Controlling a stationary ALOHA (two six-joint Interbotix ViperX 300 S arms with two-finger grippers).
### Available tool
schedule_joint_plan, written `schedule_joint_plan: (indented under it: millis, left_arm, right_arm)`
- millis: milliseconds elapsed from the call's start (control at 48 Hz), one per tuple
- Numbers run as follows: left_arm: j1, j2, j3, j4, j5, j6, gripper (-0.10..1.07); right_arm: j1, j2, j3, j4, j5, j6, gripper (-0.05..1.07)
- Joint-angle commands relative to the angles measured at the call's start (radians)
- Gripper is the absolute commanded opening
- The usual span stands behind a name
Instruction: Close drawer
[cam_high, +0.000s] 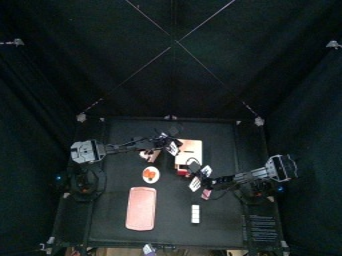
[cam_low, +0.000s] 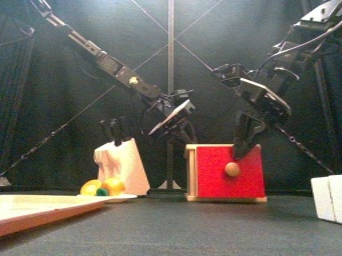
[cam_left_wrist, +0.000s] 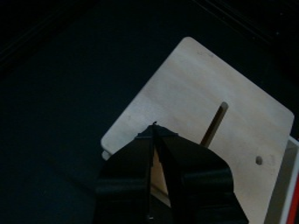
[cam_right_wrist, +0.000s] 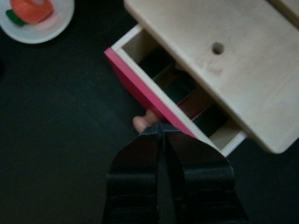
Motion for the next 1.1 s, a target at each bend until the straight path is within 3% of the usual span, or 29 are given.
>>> schedule_joint_plan:
  millis: [0,208,542,833,1083]
  left_arm:
    - [0.000,-0.011,-0.015,0.002,0.006,0.002,0.52]
    - [0.000,-0.011,-0.018,0.002,0.008,0.002,0.52]
    - [-0.002,-0.017,-0.018,0.000,0.005,0.000,0.52]
    - [-0.002,-0.097,0.002,0.017,-0.095,0.003,0.51]
    - [-0.064,-0.173,0.048,0.058,-0.114,0.003,0.44]
  right_arm:
    - [-0.051,-0.025,-0.021,-0.014,0.003,0.000,0.31]
    - [-0.100,-0.023,-0.023,-0.032,-0.003,0.000,0.31]
    - [-0.091,-0.026,-0.034,-0.034,-0.034,0.000,0.31]
    - [-0.026,-0.063,-0.054,-0.034,-0.034,0.000,0.31]
    - [0.043,-0.124,-0.035,-0.008,-0.032,0.000,0.31]
